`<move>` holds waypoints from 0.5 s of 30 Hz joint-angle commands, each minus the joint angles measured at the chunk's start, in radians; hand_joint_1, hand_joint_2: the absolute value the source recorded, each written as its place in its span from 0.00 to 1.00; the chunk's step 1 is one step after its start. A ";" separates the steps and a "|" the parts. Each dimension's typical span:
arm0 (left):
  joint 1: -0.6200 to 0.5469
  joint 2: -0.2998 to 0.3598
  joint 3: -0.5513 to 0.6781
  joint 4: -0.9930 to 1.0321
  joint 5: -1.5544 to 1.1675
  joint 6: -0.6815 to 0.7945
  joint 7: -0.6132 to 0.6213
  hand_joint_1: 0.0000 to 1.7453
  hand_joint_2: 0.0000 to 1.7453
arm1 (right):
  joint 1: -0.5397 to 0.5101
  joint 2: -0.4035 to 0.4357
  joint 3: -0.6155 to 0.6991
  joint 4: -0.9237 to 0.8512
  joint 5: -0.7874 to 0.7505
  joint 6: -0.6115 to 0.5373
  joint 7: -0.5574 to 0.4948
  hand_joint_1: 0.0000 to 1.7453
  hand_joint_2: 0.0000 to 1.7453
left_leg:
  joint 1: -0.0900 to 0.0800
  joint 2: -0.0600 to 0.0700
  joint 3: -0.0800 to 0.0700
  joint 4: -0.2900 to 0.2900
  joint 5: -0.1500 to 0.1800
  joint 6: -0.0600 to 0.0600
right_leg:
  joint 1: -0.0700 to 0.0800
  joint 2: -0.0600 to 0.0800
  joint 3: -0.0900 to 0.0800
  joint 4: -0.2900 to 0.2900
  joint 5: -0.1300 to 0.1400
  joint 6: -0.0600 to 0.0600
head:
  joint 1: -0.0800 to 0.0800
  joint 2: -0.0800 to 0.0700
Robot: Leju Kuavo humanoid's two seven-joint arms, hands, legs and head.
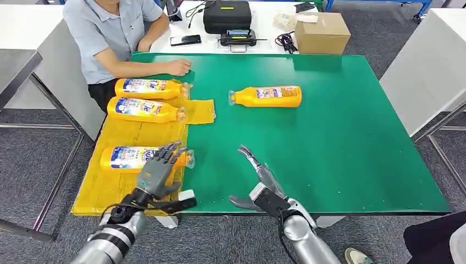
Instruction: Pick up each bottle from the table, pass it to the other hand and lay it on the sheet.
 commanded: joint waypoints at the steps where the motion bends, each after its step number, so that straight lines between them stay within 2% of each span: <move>1: 0.108 -0.059 -0.016 -0.293 0.070 -0.005 -0.091 0.00 1.00 | 0.014 0.017 -0.043 -0.012 -0.042 -0.012 -0.007 0.00 1.00 | 0.002 0.001 0.000 0.001 -0.002 -0.002 | 0.002 0.000 0.001 0.000 -0.002 -0.003 | 0.000 0.000; 7: 0.110 -0.062 -0.020 -0.297 0.067 -0.005 -0.087 0.00 1.00 | 0.016 0.017 -0.043 -0.015 -0.042 -0.012 -0.007 0.00 1.00 | 0.002 0.001 -0.002 0.001 -0.002 -0.003 | 0.002 0.000 -0.002 0.000 -0.001 -0.003 | -0.001 0.000; 9: 0.117 -0.046 -0.069 -0.323 0.146 -0.005 -0.109 0.00 1.00 | 0.030 0.028 -0.067 -0.033 -0.114 0.037 -0.011 0.00 1.00 | 0.001 0.001 -0.003 0.000 -0.001 -0.002 | 0.001 0.000 -0.004 0.000 -0.001 -0.002 | 0.000 0.000; 10: 0.131 -0.037 -0.112 -0.366 0.195 -0.005 -0.104 0.00 1.00 | 0.049 0.054 -0.110 -0.047 -0.221 0.098 0.013 0.00 1.00 | 0.002 0.002 -0.002 0.001 -0.002 -0.003 | 0.002 0.001 -0.003 0.000 -0.001 -0.003 | 0.000 0.000; 12: 0.160 -0.027 -0.169 -0.437 0.266 -0.005 -0.094 0.00 1.00 | 0.076 0.070 -0.115 -0.091 -0.244 0.087 0.014 0.00 1.00 | 0.002 0.000 -0.003 0.001 -0.001 -0.002 | 0.002 0.000 -0.004 0.001 -0.001 -0.002 | 0.000 0.000; 13: 0.177 -0.027 -0.208 -0.484 0.348 -0.005 -0.100 0.00 1.00 | 0.089 0.073 -0.111 -0.118 -0.221 0.033 0.012 0.00 0.00 | 0.002 0.001 -0.002 0.001 -0.002 -0.002 | 0.002 0.000 -0.003 0.000 -0.002 -0.003 | 0.000 0.000; 15: 0.213 -0.041 -0.261 -0.552 0.563 -0.022 -0.112 0.00 1.00 | 0.118 0.088 -0.116 -0.165 -0.226 -0.020 0.043 0.00 0.00 | 0.001 0.000 -0.004 0.001 -0.001 -0.002 | 0.001 0.000 -0.004 0.001 -0.001 -0.002 | 0.000 0.000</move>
